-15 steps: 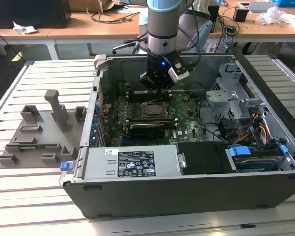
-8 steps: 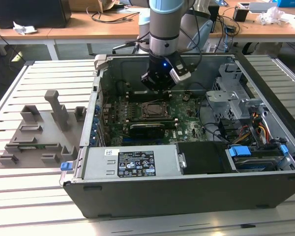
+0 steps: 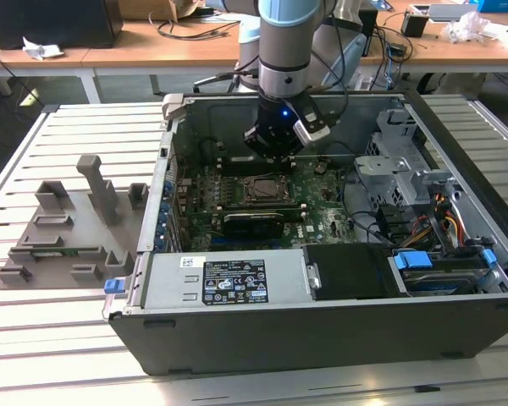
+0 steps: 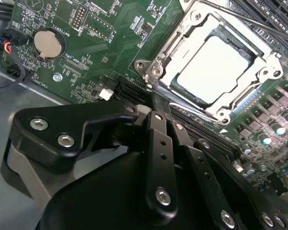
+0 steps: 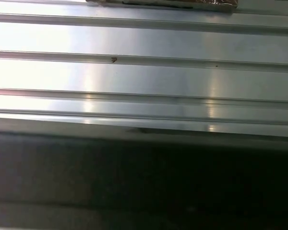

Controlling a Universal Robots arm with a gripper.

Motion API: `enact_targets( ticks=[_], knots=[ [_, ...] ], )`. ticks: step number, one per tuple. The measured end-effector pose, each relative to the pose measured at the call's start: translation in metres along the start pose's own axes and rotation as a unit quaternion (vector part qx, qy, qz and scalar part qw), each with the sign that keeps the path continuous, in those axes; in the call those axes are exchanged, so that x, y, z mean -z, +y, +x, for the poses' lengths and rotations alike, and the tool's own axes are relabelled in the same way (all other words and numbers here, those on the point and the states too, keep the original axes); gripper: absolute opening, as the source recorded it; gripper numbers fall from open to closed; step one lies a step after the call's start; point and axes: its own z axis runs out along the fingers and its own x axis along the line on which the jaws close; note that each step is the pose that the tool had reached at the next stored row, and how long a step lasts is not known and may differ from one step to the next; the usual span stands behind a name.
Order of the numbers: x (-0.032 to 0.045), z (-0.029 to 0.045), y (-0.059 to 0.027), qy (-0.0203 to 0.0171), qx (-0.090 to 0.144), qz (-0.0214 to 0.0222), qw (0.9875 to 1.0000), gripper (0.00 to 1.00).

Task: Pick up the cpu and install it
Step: 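Install the first cpu locking lever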

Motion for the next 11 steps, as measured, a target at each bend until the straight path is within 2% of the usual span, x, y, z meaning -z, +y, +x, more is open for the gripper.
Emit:
enact_targets(
  ticks=[11],
  knots=[
    [-0.0034,-0.0020,-0.0035,0.0001,0.000,0.0003,1.0000,0.11]
  ],
)
